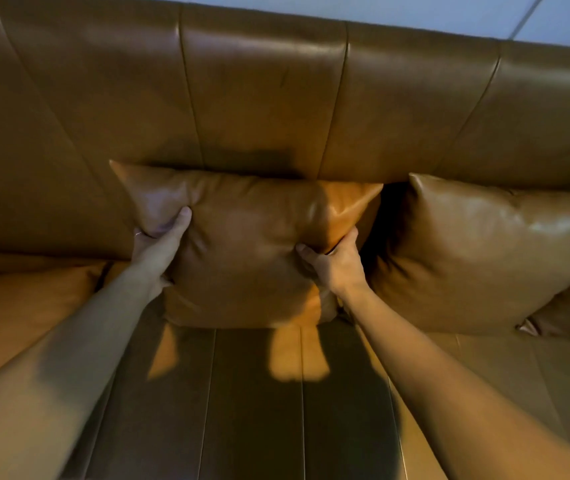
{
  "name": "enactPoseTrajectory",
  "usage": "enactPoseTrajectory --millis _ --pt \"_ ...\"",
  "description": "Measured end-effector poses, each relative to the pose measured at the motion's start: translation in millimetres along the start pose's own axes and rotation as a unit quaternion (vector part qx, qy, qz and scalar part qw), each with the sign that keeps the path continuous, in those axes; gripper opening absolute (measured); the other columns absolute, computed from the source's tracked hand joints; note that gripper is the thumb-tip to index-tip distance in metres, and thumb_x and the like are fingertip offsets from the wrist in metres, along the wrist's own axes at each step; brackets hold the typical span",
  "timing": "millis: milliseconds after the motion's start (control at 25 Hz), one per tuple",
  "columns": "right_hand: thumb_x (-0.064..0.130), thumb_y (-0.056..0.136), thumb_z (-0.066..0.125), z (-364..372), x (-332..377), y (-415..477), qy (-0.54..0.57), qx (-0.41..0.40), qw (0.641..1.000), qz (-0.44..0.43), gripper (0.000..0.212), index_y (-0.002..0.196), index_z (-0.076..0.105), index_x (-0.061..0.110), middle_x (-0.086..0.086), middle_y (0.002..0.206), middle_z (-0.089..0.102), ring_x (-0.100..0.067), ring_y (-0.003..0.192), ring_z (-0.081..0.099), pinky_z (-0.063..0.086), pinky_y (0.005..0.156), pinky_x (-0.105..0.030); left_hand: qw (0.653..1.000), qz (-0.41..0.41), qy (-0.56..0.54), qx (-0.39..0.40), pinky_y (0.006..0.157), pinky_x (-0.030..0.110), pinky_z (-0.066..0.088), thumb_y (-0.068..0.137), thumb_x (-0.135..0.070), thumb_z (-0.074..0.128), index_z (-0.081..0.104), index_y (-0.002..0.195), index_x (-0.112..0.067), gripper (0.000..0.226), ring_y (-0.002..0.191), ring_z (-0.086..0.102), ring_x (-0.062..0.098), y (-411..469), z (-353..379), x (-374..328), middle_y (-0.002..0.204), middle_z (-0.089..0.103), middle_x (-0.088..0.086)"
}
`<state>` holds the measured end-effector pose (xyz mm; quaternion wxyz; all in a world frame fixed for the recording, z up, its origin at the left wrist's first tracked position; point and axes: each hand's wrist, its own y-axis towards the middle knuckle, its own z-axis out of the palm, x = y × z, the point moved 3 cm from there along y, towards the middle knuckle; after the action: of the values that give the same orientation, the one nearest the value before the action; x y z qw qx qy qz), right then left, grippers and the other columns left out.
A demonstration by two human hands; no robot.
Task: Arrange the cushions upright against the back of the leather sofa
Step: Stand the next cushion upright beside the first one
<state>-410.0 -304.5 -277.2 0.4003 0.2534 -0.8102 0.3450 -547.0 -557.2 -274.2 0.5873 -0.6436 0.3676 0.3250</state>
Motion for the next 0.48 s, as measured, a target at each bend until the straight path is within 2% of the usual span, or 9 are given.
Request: enactPoseTrajectory --millis 80,160,240,280,360,480 --pt "0.047 0.079 0.080 -1 3 -4 -0.048 -0.003 0.999 0.016 0.110 0.157 0.009 0.017 -0.014 0.151 0.041 -0.039 0.135 0.046 0.042 0.109 -0.046 1.000 0.000 0.018 -0.003 0.109 0.067 0.033 0.066 -0.069 0.075 0.017 0.156 -0.025 0.116 0.143 0.035 0.035 -4 -3 -1 0.160 0.032 0.005" --pt "0.048 0.078 0.080 -2 8 -19 -0.104 -0.063 0.993 -0.008 0.104 0.155 0.017 0.015 -0.016 0.145 0.042 -0.041 0.129 0.049 0.044 0.105 -0.050 0.998 0.021 0.054 -0.018 0.112 0.058 0.033 0.073 -0.065 0.073 0.024 0.154 -0.023 0.104 0.141 0.038 0.033 -11 -11 2 0.157 0.039 0.005" --pt "0.036 0.080 0.080 -2 17 -40 -0.138 -0.142 0.978 -0.068 0.088 0.148 0.029 0.014 -0.013 0.136 0.045 -0.037 0.123 0.053 0.047 0.101 -0.050 0.993 0.041 0.093 -0.053 0.112 0.049 0.037 0.079 -0.058 0.073 0.035 0.150 -0.022 0.088 0.136 0.045 0.032 -23 -26 8 0.149 0.049 0.005" --pt "0.031 0.081 0.079 2 21 -53 -0.145 -0.153 0.973 -0.092 0.082 0.145 0.031 0.016 -0.010 0.133 0.045 -0.034 0.121 0.054 0.048 0.100 -0.049 0.990 0.050 0.112 -0.065 0.110 0.046 0.039 0.081 -0.055 0.072 0.039 0.148 -0.021 0.082 0.133 0.048 0.032 -29 -36 12 0.145 0.053 0.006" --pt "0.029 0.086 0.074 13 30 -72 -0.179 -0.124 0.966 -0.138 0.077 0.147 0.028 0.020 -0.008 0.134 0.043 -0.032 0.123 0.052 0.047 0.101 -0.048 0.987 0.063 0.128 -0.078 0.107 0.044 0.041 0.082 -0.052 0.072 0.042 0.146 -0.019 0.078 0.128 0.052 0.033 -38 -55 18 0.141 0.057 0.008" --pt "0.033 0.091 0.066 43 43 -89 -0.276 -0.043 0.934 -0.223 0.074 0.152 0.024 0.025 -0.009 0.148 0.036 -0.032 0.135 0.040 0.037 0.108 -0.048 0.982 0.083 0.141 -0.096 0.101 0.039 0.041 0.086 -0.046 0.070 0.046 0.143 -0.015 0.070 0.125 0.055 0.032 -48 -82 18 0.139 0.058 0.012"
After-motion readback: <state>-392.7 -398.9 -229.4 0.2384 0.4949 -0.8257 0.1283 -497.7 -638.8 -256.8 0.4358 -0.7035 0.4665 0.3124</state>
